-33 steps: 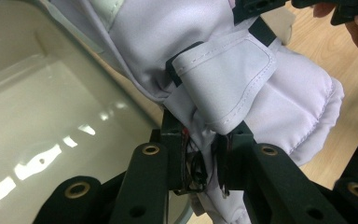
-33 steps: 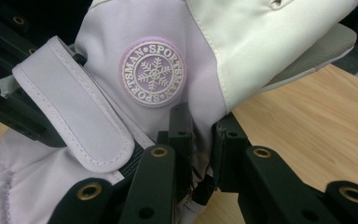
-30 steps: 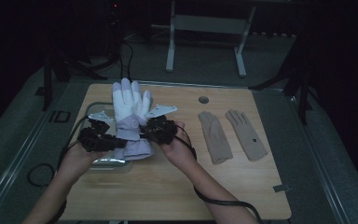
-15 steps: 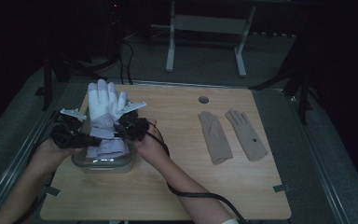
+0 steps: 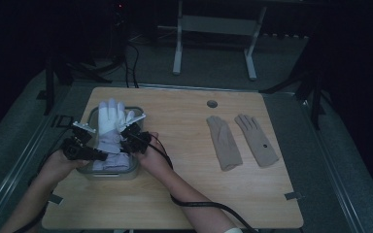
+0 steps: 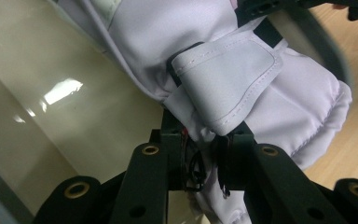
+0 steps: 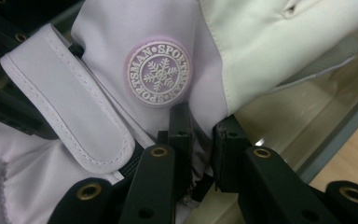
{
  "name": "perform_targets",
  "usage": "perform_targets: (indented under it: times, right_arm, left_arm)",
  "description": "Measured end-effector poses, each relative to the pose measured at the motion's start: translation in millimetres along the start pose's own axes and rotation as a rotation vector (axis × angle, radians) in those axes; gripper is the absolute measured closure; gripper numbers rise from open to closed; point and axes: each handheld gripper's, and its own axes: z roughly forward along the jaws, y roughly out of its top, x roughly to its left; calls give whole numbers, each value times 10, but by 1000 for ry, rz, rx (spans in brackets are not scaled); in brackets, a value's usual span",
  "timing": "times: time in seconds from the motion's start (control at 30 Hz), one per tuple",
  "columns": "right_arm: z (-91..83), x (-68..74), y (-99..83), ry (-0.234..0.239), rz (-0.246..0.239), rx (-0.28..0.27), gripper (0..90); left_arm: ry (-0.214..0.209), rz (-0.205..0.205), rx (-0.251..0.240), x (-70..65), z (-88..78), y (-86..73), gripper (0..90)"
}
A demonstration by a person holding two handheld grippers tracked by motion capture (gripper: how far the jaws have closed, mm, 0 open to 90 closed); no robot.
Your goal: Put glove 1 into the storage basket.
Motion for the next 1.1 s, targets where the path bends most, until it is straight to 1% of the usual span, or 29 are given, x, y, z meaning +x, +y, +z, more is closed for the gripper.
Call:
perform_targets:
  times: [0.03,0.07,0.1,0.13,0.23,0.3,0.37,0.4,0.43,0.5,0.57,0.6,0.67,0.73,0.77,0.8,0.83,0.87,0.9,0.93,0.97,1.0,1.03,1.07,1.1]
  right_arm:
    - [30,-13,-7,4,12,21,797]
    - [50,-20,-7,8,19,37,797]
    - [76,-25,-7,0,25,51,797]
    - [91,-29,-5,-3,22,60,796]
    - [158,-39,1,1,29,107,792]
    - [187,-39,9,-2,32,129,789]
    - [195,-37,12,-3,29,136,788]
    - [206,-32,18,-6,36,144,786]
    - [222,-33,27,-9,46,154,780]
    - [238,-26,28,-22,45,163,772]
    - [255,-17,17,-32,34,165,756]
    - [254,-16,14,-38,19,162,740]
    - [248,-16,18,-44,10,154,696]
    - [235,-17,34,-44,-3,152,635]
    - [225,-13,41,-47,-12,151,606]
    - [202,-14,54,-46,-32,138,547]
    - [172,-18,66,-57,-44,123,490]
    - [142,-30,77,-61,-53,111,444]
    - [110,-47,85,-52,-61,86,374]
    - [76,-66,92,-36,-60,65,326]
    - [56,-78,100,-34,-49,68,289]
    - [27,-91,107,-17,-62,68,268]
    - [-5,-96,115,-19,-74,56,247]
    - [-31,-99,120,-13,-79,45,207]
    - [-58,-106,123,-2,-85,38,181]
  left_arm:
    - [4,3,9,3,18,2,756]
    - [13,-2,14,5,46,5,756]
    - [13,-3,21,10,64,8,755]
    - [15,-6,34,14,89,12,754]
    - [9,-22,51,31,124,11,749]
    - [8,-29,56,35,142,2,744]
    - [14,-31,55,26,149,-4,738]
    - [27,-34,60,22,161,-5,738]
    - [35,-34,70,23,182,-5,716]
    - [58,-32,81,17,244,-12,683]
    - [75,-24,77,14,288,-36,627]
    - [84,-19,69,3,290,-41,607]
    - [117,-2,54,-36,282,-53,559]
    - [140,8,42,-69,266,-66,514]
    - [155,6,30,-85,248,-76,489]
    - [165,7,20,-96,229,-86,462]
    - [177,11,9,-102,204,-97,435]
    - [179,5,-14,-105,168,-109,411]
    - [176,-12,-50,-102,118,-121,392]
    - [180,-27,-83,-104,81,-129,377]
    - [181,-41,-125,-114,38,-138,336]
    - [183,-56,-167,-140,-10,-144,300]
    - [174,-56,-194,-159,-41,-149,279]
    - [164,-58,-223,-183,-68,-150,227]
    - [160,-59,-248,-209,-86,-148,201]
